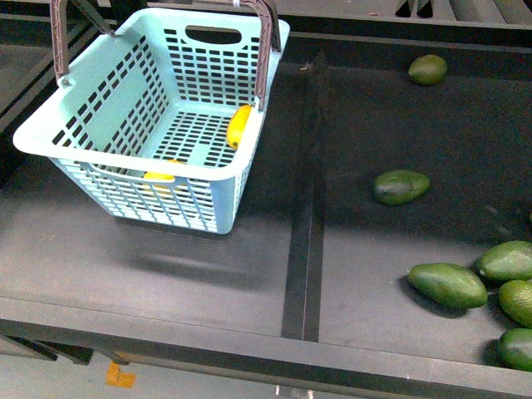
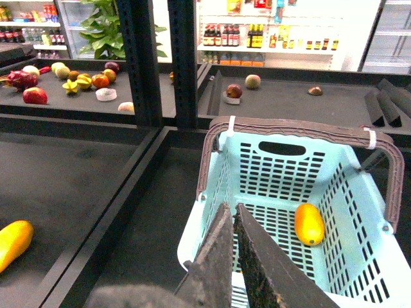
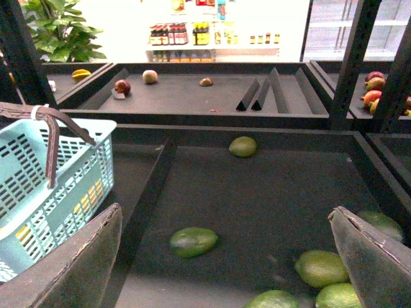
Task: Pick lemon and mango into basket
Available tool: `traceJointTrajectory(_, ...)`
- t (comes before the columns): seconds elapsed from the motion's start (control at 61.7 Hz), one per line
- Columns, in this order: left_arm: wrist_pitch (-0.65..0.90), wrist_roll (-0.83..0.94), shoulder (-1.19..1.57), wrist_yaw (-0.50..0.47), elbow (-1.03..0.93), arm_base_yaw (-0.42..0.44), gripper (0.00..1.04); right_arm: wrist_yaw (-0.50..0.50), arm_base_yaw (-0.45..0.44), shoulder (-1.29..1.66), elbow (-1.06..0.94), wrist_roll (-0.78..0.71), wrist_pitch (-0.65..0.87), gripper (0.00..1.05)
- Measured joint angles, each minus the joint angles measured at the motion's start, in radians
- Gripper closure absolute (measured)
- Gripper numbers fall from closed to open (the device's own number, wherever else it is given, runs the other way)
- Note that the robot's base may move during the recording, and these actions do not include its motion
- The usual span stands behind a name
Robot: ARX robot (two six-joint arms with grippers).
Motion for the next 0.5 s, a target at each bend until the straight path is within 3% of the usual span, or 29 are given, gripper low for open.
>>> traceJointTrajectory(0.113, -0.007, 0.000, -0.050, 0.001, -0.060, 0.001, 1.01, 0.000, 0.000, 0.000, 0.000, 0.000, 0.000, 0.09)
traceJointTrajectory(0.502, -0.336, 0.003, -0.454, 0.002, -0.116, 0.001, 1.01, 0.000, 0.000, 0.000, 0.000, 0.000, 0.000, 0.09)
